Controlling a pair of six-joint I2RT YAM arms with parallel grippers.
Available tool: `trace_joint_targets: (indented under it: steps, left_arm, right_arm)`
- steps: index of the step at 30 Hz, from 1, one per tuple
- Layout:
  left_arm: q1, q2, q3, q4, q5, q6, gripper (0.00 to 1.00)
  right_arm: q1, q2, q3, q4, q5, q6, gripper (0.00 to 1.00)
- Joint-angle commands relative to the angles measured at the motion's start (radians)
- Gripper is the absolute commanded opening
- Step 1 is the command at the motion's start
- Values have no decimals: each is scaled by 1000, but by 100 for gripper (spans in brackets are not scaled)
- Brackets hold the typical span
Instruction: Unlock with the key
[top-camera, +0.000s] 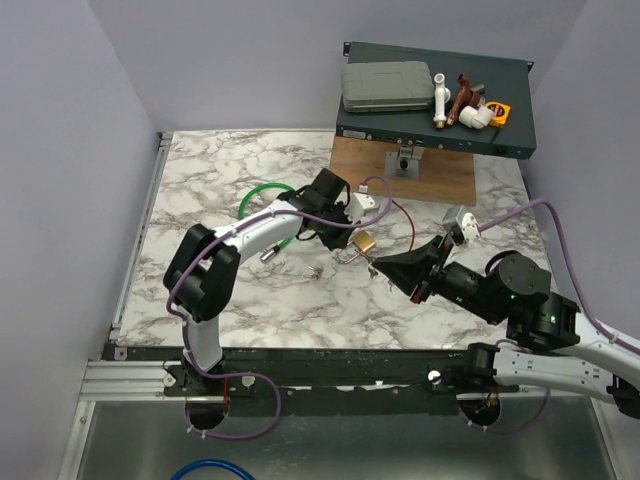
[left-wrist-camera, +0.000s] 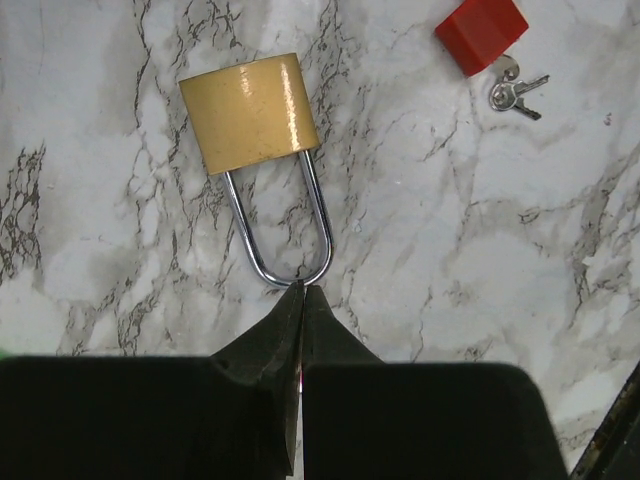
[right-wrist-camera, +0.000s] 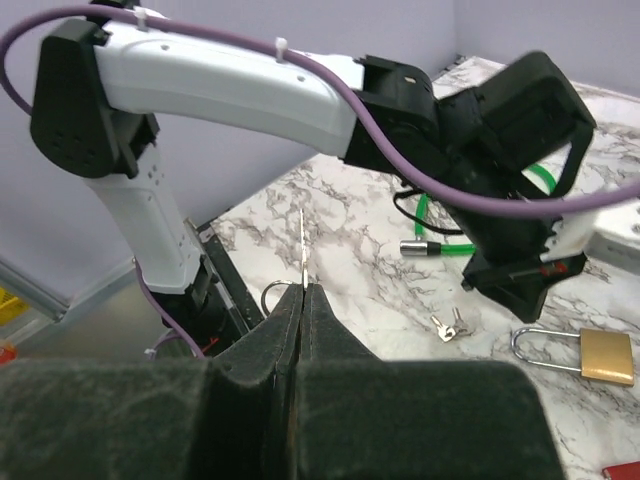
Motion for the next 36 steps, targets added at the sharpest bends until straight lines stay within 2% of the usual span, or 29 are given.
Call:
trace_joint_targets:
  steps: [1, 9, 21, 30, 36]
  left_arm:
    - [-58, 78, 71, -40, -140, 20, 0]
    - [-113, 189, 138, -94, -271, 41, 0]
    - [-121, 288, 231, -159, -299, 17, 0]
    - [-147, 239, 134, -161, -272, 1, 0]
    - [-169, 208, 53, -202, -125, -39, 0]
  right_arm:
    - [7, -4, 54, -26, 9, -20, 1]
    - [6, 14, 98, -37, -39, -36, 1]
    - [5, 33, 130, -54, -74, -36, 1]
    - [7, 52, 154, -68, -84, -49, 1]
    - [6, 53, 174, -87, -88, -46, 1]
